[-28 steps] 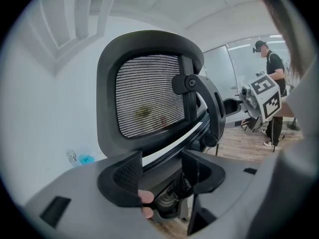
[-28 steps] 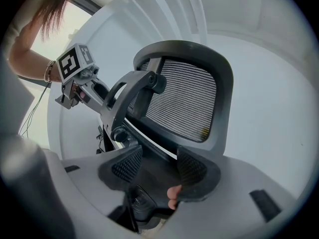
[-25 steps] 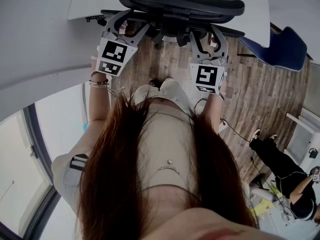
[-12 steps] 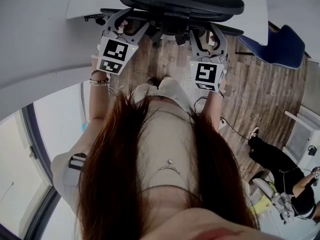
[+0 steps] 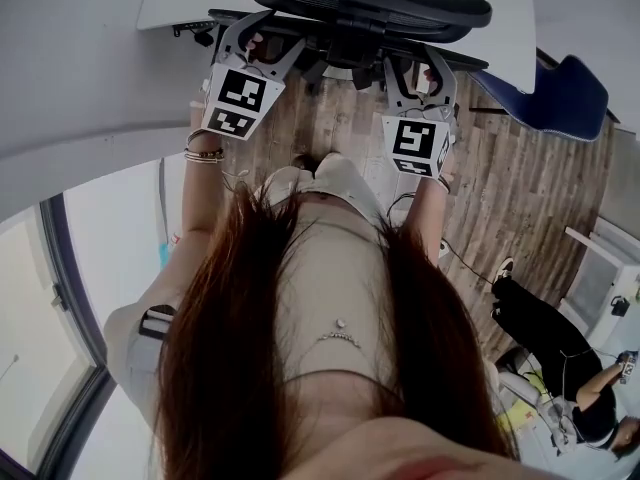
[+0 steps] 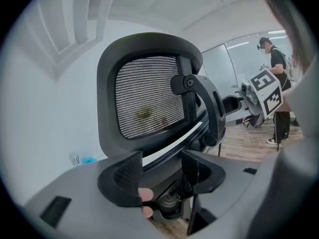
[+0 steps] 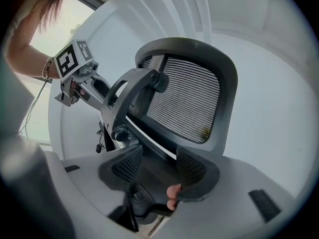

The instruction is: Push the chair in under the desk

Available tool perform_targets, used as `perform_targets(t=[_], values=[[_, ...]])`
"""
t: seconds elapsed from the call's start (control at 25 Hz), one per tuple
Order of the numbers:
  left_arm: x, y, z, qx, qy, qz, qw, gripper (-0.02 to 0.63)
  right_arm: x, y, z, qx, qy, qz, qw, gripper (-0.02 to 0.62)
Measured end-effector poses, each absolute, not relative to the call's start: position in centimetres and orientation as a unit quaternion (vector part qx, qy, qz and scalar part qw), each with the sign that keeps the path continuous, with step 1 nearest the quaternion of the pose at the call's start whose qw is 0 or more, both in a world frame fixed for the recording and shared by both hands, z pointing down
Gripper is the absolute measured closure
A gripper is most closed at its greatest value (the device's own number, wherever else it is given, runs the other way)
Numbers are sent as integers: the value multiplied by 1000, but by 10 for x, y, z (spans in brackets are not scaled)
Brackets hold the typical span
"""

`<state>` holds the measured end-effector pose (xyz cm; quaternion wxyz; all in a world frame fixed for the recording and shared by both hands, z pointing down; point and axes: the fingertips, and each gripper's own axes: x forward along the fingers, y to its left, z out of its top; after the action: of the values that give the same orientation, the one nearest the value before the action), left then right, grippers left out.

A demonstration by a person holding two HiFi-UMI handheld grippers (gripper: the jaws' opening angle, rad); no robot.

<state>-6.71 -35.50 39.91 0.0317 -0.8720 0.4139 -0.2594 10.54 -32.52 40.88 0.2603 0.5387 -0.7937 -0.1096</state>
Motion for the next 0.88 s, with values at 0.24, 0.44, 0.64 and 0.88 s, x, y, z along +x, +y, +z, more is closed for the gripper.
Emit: perform_targets(t=[0.24,0.44,0.64,0.88], values=[[-70,-354,395,-867,424,-259,37,364,103,-323,401,548,-792,-100,248,379],[-69,-350,392,-867,427,-252,34,365,101,-317,396,552,-799,-96,218,410],[-72,-341,390,-868,428,-249,34,365,101,-309,392,560,-795,-95,214,420],[-74,-323,392,-870,426,-246,18,371,101,-295,385,571,-788,-98,211,447]])
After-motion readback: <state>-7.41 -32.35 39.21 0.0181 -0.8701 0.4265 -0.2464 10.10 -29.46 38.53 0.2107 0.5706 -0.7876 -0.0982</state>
